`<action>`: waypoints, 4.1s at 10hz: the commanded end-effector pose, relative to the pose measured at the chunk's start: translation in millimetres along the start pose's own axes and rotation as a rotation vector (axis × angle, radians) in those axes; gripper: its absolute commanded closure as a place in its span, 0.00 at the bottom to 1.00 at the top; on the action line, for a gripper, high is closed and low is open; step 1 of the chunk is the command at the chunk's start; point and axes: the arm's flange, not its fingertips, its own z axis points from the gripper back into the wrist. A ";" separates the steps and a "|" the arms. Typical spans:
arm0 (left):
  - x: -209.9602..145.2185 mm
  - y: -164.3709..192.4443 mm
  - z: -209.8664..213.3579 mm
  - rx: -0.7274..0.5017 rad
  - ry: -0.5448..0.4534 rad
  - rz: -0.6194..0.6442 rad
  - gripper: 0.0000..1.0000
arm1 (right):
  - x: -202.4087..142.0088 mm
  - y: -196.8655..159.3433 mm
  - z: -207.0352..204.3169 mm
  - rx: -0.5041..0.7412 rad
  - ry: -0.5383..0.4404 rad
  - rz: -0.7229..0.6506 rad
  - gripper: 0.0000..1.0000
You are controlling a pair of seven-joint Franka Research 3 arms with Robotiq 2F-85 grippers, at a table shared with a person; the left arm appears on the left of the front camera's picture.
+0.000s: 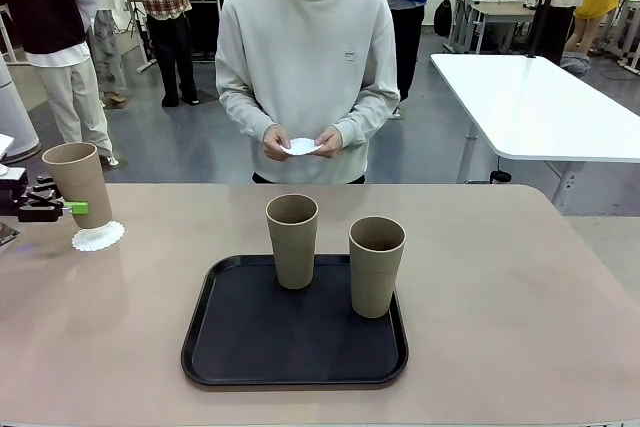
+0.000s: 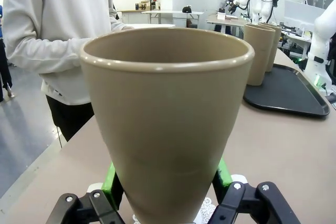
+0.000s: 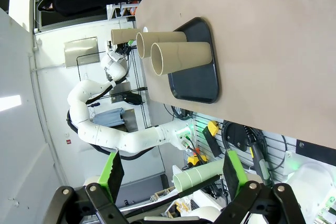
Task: Place coasters on the table and set cups on them.
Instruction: Pick up one Reusable plastic cup and place it on a coaster set by the human.
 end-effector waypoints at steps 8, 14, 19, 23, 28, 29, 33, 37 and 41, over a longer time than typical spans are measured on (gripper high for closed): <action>-18.0 -2.0 3.9 -0.082 -0.040 -0.043 0.17 | 1.7 0.3 0.9 0.016 -0.006 0.018 0.00; -36.8 1.9 -1.7 -0.107 -0.020 -0.010 0.17 | 1.7 0.3 0.9 0.016 -0.006 0.018 0.00; -39.2 2.4 -0.9 -0.128 -0.015 0.016 0.00 | 1.7 0.3 0.9 0.016 -0.006 0.018 0.00; -40.2 5.5 0.0 -0.128 -0.021 0.040 0.00 | 1.7 0.3 0.9 0.016 -0.006 0.018 0.00; -38.9 7.2 4.8 -0.131 -0.011 0.052 0.00 | 1.7 0.3 0.9 0.016 -0.006 0.018 0.00; -38.1 7.3 6.2 -0.133 -0.008 0.054 0.00 | 1.7 0.3 0.9 0.016 -0.006 0.018 0.00; -38.5 5.6 9.1 -0.128 0.004 0.068 0.00 | 1.7 0.3 0.9 0.016 -0.006 0.018 0.00; -39.9 3.4 17.5 -0.119 0.015 0.075 0.00 | 1.7 0.3 0.9 0.016 -0.006 0.018 0.00; -39.7 1.5 37.0 -0.095 0.036 0.076 0.00 | 1.7 0.3 0.9 0.016 -0.006 0.018 0.00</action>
